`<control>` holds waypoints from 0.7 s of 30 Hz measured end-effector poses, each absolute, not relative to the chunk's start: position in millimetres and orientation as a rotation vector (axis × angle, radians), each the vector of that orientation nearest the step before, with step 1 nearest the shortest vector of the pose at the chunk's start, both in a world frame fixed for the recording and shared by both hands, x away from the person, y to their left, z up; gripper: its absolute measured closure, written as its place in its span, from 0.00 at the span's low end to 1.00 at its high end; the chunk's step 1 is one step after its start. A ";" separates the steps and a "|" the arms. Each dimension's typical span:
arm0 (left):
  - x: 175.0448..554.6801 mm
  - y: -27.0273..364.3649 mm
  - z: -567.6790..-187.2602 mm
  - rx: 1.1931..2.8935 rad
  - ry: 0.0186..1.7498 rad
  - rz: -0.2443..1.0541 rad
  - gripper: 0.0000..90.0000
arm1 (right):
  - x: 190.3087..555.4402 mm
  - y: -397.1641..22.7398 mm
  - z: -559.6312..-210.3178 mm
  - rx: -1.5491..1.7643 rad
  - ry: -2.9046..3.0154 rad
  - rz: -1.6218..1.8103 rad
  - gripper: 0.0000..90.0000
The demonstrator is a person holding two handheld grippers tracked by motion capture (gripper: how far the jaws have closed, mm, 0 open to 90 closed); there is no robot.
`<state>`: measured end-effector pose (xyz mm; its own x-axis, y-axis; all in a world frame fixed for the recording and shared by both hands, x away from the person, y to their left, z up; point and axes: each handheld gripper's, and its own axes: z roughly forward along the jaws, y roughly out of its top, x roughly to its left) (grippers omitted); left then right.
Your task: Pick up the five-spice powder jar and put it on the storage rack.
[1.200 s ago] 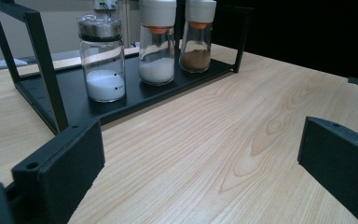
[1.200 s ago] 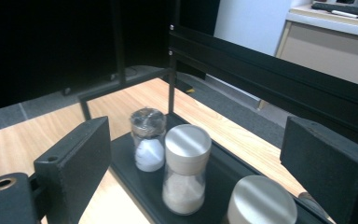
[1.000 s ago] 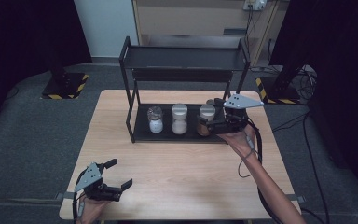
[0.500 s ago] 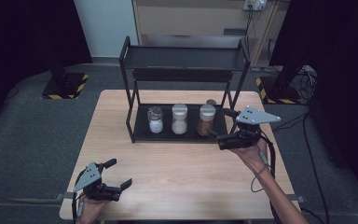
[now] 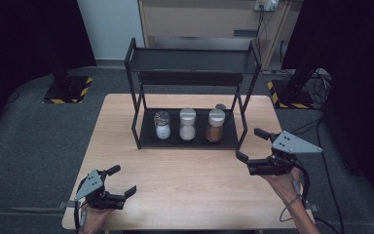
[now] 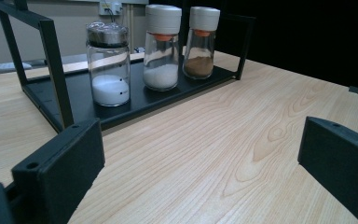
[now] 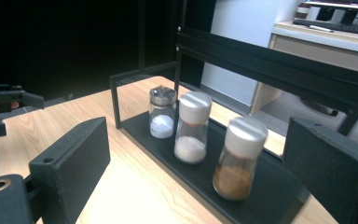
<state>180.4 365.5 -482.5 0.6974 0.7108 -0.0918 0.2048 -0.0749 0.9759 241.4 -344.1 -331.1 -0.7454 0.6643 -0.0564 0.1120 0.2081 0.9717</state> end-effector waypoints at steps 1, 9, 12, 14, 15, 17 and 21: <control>180.4 365.5 -482.5 1.629 0.757 0.492 0.00 | 238.4 -347.0 -333.6 0.725 2.017 1.563 0.09; 179.7 366.7 -483.4 1.618 0.756 0.494 0.00 | 213.9 -364.1 -356.5 0.764 1.978 1.525 0.09; 179.4 367.2 -483.8 1.613 0.759 0.495 0.00 | 206.2 -368.9 -366.6 0.786 1.968 1.514 0.09; 179.4 367.4 -484.1 1.611 0.760 0.494 0.00 | 202.8 -372.6 -373.5 0.803 1.970 1.512 0.08; 179.4 367.3 -484.1 1.611 0.761 0.494 0.00 | 201.2 -373.8 -376.8 0.812 1.970 1.506 0.09; 179.3 367.3 -483.9 1.612 0.759 0.494 0.00 | 198.7 -377.3 -383.3 0.826 1.970 1.498 0.08; 179.5 367.1 -483.7 1.614 0.758 0.494 0.00 | 194.9 -382.3 -395.1 0.856 1.967 1.492 0.09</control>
